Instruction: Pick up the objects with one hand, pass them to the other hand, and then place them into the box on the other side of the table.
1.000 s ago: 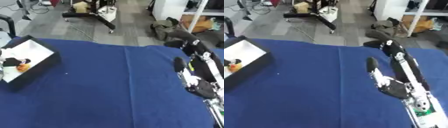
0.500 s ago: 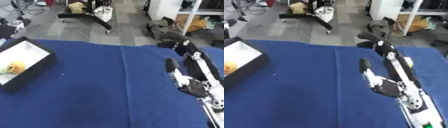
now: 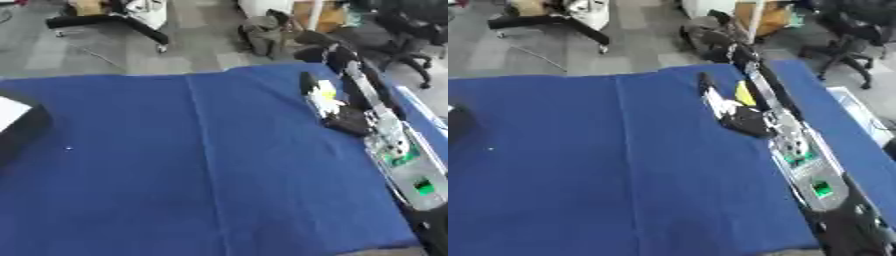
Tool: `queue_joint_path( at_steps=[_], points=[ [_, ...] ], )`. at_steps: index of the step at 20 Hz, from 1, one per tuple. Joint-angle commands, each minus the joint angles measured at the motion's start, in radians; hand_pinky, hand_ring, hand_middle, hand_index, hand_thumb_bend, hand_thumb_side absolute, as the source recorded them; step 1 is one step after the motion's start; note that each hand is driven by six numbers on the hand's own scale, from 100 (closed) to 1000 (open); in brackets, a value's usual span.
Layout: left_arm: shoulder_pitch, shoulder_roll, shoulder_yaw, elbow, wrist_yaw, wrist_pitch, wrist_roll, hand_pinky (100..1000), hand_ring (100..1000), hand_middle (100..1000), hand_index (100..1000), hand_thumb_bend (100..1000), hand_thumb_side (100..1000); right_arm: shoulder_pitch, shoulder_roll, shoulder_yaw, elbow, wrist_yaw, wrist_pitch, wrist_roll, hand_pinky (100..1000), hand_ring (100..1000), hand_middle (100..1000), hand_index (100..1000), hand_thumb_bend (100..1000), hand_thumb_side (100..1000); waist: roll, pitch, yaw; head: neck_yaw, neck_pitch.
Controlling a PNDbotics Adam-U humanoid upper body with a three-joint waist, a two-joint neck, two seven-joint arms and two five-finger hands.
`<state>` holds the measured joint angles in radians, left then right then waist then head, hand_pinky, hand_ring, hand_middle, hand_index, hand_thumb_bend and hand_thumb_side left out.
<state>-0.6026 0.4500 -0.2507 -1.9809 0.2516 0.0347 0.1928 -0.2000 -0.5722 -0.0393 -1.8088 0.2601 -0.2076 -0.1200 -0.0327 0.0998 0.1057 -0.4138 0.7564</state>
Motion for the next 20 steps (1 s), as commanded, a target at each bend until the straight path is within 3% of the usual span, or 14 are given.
queue_joint_path(
  at_steps=[1,8,14,20],
  points=[
    [0.017,-0.081,-0.053,-0.019,-0.003,-0.011,-0.092,810,664,672,836,1000,581,-0.016,-0.116,-0.040,0.120,0.000,0.024,-0.050,817,809,879,934,100,699,-0.005,-0.009,0.011,-0.112,0.013],
    [0.062,-0.177,-0.158,-0.019,-0.018,0.034,-0.190,813,647,656,814,1000,589,-0.091,-0.216,-0.061,0.461,-0.004,-0.018,0.028,835,851,901,945,100,818,-0.025,0.008,0.075,-0.340,0.007],
    [0.048,-0.186,-0.183,-0.019,-0.029,0.031,-0.229,812,639,646,804,1000,597,-0.122,-0.235,-0.068,0.708,0.005,-0.048,0.082,845,860,911,949,100,932,-0.033,0.020,0.134,-0.435,-0.005],
    [0.017,-0.190,-0.195,-0.019,-0.025,0.037,-0.246,812,637,644,803,1000,604,-0.112,-0.241,-0.088,0.836,0.091,-0.004,-0.034,879,891,927,959,100,899,-0.045,0.034,0.177,-0.496,-0.020]
  ],
)
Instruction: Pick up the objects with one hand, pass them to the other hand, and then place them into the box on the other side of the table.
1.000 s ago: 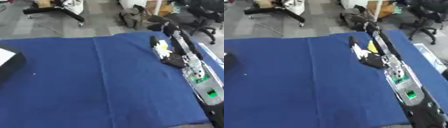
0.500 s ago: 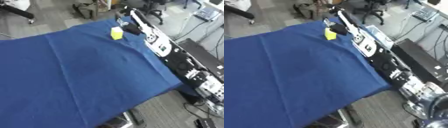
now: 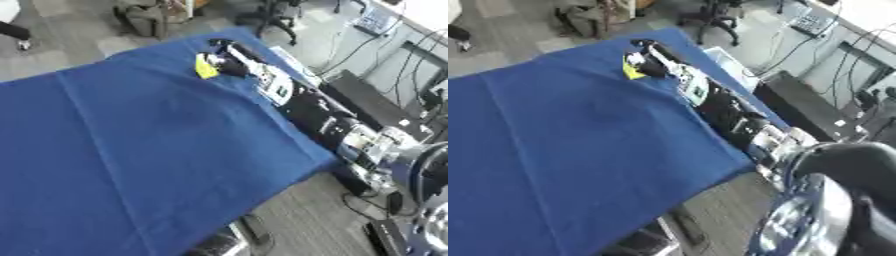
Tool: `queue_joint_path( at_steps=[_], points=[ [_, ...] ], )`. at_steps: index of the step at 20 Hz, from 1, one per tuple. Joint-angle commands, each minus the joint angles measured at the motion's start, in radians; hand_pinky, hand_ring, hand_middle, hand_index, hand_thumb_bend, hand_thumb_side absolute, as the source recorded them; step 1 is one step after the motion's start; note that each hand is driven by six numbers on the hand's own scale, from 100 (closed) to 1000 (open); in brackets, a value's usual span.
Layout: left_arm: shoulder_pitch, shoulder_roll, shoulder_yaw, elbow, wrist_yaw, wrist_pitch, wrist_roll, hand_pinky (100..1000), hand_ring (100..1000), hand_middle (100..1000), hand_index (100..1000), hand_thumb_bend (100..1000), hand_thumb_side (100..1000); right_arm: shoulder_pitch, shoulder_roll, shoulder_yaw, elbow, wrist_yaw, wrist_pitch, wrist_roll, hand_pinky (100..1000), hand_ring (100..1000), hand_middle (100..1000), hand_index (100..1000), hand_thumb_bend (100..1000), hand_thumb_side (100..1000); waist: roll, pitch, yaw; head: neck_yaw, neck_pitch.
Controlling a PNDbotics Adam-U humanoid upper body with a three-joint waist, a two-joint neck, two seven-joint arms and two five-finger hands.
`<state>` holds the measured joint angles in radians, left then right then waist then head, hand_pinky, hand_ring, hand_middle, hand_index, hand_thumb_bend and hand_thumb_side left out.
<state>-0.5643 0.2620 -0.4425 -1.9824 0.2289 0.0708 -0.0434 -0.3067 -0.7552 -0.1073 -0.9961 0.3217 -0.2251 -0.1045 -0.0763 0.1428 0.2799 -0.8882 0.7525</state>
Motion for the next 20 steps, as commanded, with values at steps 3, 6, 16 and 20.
queue_joint_path(
  at_steps=[3,6,16,20],
  points=[
    [-0.036,0.007,-0.006,-0.018,-0.007,0.003,-0.016,811,636,643,804,1000,606,-0.002,-0.059,-0.027,0.030,0.051,0.028,-0.102,890,902,931,961,100,882,-0.009,0.001,0.024,-0.045,-0.018],
    [-0.056,0.018,-0.007,-0.018,-0.011,0.003,-0.021,811,636,642,804,1000,605,-0.004,-0.060,-0.036,0.019,0.066,0.038,-0.138,898,911,938,970,100,865,-0.019,0.011,0.052,-0.072,-0.022],
    [-0.077,0.040,-0.017,-0.018,-0.028,-0.001,-0.033,812,631,637,806,1000,613,0.017,-0.052,-0.064,0.006,0.149,0.068,-0.174,972,981,987,1000,100,802,-0.049,0.037,0.110,-0.124,-0.030],
    [-0.081,0.048,-0.020,-0.018,-0.036,0.000,-0.035,812,628,634,807,1000,617,0.034,-0.048,-0.074,0.042,0.167,0.091,-0.202,976,983,985,1000,100,817,-0.055,0.044,0.116,-0.130,-0.039]
  ],
)
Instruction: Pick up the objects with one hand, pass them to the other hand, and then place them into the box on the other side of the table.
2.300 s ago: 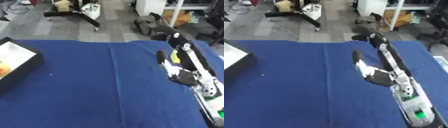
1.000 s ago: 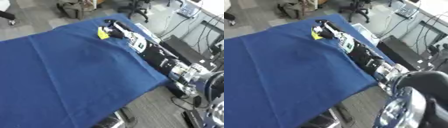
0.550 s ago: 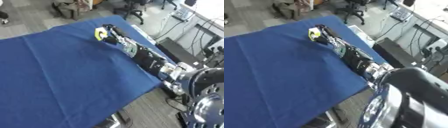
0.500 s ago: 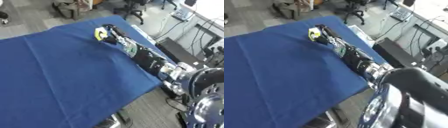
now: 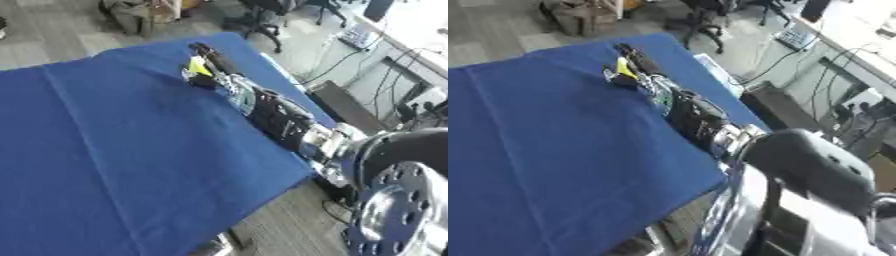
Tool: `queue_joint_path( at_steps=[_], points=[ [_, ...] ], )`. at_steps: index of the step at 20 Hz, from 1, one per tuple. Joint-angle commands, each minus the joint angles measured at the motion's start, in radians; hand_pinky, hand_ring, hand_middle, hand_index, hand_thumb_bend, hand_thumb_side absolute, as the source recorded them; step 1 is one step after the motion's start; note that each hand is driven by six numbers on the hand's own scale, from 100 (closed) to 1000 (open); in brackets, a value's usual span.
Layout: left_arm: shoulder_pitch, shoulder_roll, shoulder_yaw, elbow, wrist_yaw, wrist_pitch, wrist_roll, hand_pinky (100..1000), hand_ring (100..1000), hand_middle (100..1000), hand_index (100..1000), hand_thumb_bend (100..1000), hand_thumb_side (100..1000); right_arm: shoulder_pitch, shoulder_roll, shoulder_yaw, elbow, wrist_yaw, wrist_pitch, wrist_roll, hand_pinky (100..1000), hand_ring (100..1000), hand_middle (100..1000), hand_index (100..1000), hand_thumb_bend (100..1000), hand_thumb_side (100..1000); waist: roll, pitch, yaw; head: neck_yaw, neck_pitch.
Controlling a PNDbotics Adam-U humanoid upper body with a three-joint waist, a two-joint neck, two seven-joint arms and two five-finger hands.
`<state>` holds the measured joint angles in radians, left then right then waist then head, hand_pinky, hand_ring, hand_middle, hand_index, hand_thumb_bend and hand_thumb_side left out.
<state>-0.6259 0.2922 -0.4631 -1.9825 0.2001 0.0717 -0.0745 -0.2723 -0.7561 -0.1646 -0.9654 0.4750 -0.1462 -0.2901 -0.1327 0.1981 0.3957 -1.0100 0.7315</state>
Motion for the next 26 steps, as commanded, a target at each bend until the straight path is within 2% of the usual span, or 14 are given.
queue_joint_path(
  at_steps=[1,4,8,13,14,16,18,19,20,21,23,25,26],
  points=[
    [-0.020,0.020,0.000,-0.018,-0.009,-0.001,-0.004,812,628,634,807,1000,618,0.003,-0.046,-0.019,0.018,0.012,0.014,-0.022,975,982,983,999,100,825,0.000,-0.009,0.003,-0.010,-0.021],
    [-0.028,0.023,-0.001,-0.018,-0.014,-0.002,-0.006,812,627,632,807,1000,620,0.010,-0.043,-0.023,0.038,-0.004,0.015,-0.035,969,975,976,994,100,851,-0.004,-0.002,0.015,-0.016,-0.035],
    [-0.039,0.028,-0.002,-0.018,-0.020,-0.004,-0.007,812,625,630,807,998,622,0.010,-0.045,-0.027,0.054,-0.021,0.015,-0.050,966,972,968,990,100,841,-0.007,0.007,0.030,-0.021,-0.050],
    [-0.052,0.033,-0.002,-0.018,-0.027,-0.008,-0.010,811,620,627,808,995,625,0.011,-0.046,-0.029,0.084,-0.029,0.039,-0.075,943,958,945,978,100,765,-0.011,0.020,0.044,-0.022,-0.068],
    [-0.053,0.035,-0.002,-0.018,-0.028,-0.008,-0.010,811,619,627,808,991,629,0.011,-0.046,-0.028,0.091,-0.027,0.047,-0.080,932,949,935,968,100,732,-0.011,0.022,0.045,-0.021,-0.071],
    [-0.056,0.036,-0.003,-0.018,-0.032,-0.007,-0.010,811,617,626,808,988,630,0.009,-0.044,-0.028,0.099,-0.024,0.063,-0.095,883,906,903,938,100,608,-0.011,0.026,0.046,-0.017,-0.074],
    [-0.058,0.036,-0.006,-0.018,-0.033,-0.008,-0.012,811,616,625,808,987,630,0.008,-0.042,-0.025,0.107,-0.018,0.078,-0.107,837,866,869,913,100,451,-0.012,0.030,0.046,-0.009,-0.079],
    [-0.059,0.036,-0.006,-0.018,-0.034,-0.008,-0.013,811,616,625,808,985,631,0.008,-0.041,-0.024,0.112,-0.014,0.086,-0.114,802,833,844,896,100,343,-0.012,0.031,0.047,-0.007,-0.081],
    [-0.059,0.036,-0.007,-0.018,-0.035,-0.009,-0.014,811,616,625,808,985,631,0.008,-0.040,-0.023,0.115,-0.009,0.094,-0.120,793,824,836,892,100,299,-0.012,0.031,0.047,-0.006,-0.082],
    [-0.059,0.036,-0.007,-0.018,-0.036,-0.009,-0.014,811,615,624,808,985,631,0.008,-0.039,-0.022,0.117,-0.005,0.100,-0.125,761,787,806,877,100,135,-0.012,0.032,0.047,-0.006,-0.083],
    [-0.058,0.036,-0.008,-0.018,-0.037,-0.008,-0.014,811,614,624,808,984,631,0.008,-0.037,-0.021,0.119,0.004,0.109,-0.134,729,752,770,847,100,121,-0.012,0.031,0.046,-0.007,-0.084],
    [-0.055,0.035,-0.009,-0.018,-0.037,-0.007,-0.014,811,613,624,808,990,630,0.007,-0.034,-0.022,0.115,0.011,0.114,-0.156,666,669,671,781,100,100,-0.012,0.030,0.045,-0.009,-0.083],
    [-0.053,0.035,-0.009,-0.018,-0.038,-0.006,-0.014,811,613,624,808,990,631,0.006,-0.032,-0.022,0.111,0.016,0.115,-0.173,664,666,661,780,100,100,-0.012,0.029,0.044,-0.010,-0.082]
  ],
)
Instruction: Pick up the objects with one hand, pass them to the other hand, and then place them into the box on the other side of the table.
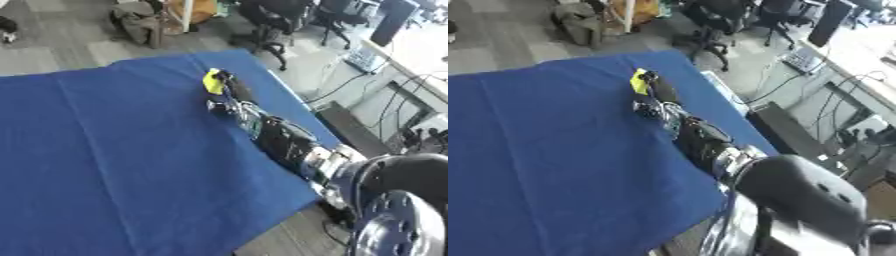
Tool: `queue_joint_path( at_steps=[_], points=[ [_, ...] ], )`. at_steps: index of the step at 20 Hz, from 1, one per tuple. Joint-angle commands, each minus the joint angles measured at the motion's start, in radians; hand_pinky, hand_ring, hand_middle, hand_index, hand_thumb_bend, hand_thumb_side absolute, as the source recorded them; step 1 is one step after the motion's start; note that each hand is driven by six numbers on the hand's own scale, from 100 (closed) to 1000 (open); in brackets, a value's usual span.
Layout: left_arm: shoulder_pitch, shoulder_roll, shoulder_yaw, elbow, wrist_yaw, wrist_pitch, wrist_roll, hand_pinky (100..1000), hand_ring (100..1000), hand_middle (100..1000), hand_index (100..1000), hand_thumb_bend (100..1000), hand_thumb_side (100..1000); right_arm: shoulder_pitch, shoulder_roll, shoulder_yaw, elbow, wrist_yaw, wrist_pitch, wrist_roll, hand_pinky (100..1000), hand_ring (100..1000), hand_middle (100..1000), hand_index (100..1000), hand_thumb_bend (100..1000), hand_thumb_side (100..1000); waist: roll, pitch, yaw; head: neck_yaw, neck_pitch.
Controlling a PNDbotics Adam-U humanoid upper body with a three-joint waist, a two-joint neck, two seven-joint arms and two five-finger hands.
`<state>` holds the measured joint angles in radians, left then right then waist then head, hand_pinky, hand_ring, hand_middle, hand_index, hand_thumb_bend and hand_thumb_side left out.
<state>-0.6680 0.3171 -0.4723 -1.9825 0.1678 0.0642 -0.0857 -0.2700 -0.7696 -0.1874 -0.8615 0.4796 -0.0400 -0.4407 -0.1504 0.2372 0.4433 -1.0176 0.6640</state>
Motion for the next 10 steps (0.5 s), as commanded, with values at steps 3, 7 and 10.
queue_joint_path(
  at_steps=[3,7,10],
  points=[
    [-0.006,0.008,-0.003,-0.018,-0.006,0.004,-0.003,812,612,623,808,993,630,-0.005,-0.010,0.008,-0.012,0.036,0.009,-0.053,656,655,608,754,100,100,0.006,-0.011,-0.004,-0.007,-0.008],
    [-0.006,0.002,-0.004,-0.018,-0.006,0.004,-0.005,815,610,621,808,992,629,-0.026,-0.004,0.014,-0.029,0.064,0.009,-0.077,583,551,497,626,100,100,0.007,-0.013,0.000,-0.022,-0.003],
    [-0.005,0.000,-0.004,-0.018,-0.004,0.006,-0.003,816,608,619,808,991,628,-0.042,-0.002,0.020,-0.034,0.075,0.011,-0.095,520,481,412,506,100,100,0.008,-0.014,0.002,-0.033,0.004]
  ],
)
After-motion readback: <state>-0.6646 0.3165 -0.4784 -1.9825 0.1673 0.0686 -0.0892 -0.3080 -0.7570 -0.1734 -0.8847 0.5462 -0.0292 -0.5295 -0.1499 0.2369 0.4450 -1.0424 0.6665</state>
